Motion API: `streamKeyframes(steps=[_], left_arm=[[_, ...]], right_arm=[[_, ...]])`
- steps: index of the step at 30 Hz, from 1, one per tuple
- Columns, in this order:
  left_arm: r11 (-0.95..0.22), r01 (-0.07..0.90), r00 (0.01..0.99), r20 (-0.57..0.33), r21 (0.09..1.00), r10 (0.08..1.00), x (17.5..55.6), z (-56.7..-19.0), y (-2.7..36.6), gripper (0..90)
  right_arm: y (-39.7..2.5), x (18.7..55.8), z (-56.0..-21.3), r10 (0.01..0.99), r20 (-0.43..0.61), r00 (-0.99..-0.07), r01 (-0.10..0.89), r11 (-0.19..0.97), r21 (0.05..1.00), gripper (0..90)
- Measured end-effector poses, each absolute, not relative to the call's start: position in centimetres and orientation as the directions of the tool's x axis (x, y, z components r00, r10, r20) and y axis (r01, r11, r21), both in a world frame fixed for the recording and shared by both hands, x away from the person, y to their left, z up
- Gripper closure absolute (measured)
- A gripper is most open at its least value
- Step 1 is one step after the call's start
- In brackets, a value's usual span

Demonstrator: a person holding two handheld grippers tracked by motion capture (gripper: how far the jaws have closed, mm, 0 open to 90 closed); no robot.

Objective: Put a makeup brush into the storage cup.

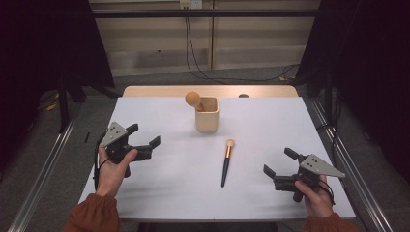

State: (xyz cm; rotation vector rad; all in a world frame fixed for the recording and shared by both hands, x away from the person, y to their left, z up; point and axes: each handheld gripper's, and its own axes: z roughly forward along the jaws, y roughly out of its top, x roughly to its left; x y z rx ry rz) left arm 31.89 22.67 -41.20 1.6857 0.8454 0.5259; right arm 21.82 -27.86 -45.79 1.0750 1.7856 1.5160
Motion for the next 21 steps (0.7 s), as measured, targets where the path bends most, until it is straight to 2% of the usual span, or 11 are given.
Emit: streamKeyframes(steps=[6,12,21], left_arm=[[-0.096,0.273,0.623,-0.100,0.957,0.776,30.4,-42.1,23.9,3.3],[-0.109,0.272,0.599,-0.079,0.956,0.797,28.7,-42.4,25.0,3.3],[-0.076,0.292,0.576,-0.112,0.953,0.810,27.0,-42.8,26.0,3.9]], right_arm=[[-27.7,21.8,-45.7,0.850,0.075,-0.522,0.212,0.043,0.976,0.0],[-27.8,21.9,-45.7,0.853,0.081,-0.516,0.216,0.039,0.976,0.0],[-28.0,21.6,-45.7,0.856,0.077,-0.512,0.210,0.038,0.977,0.0]])
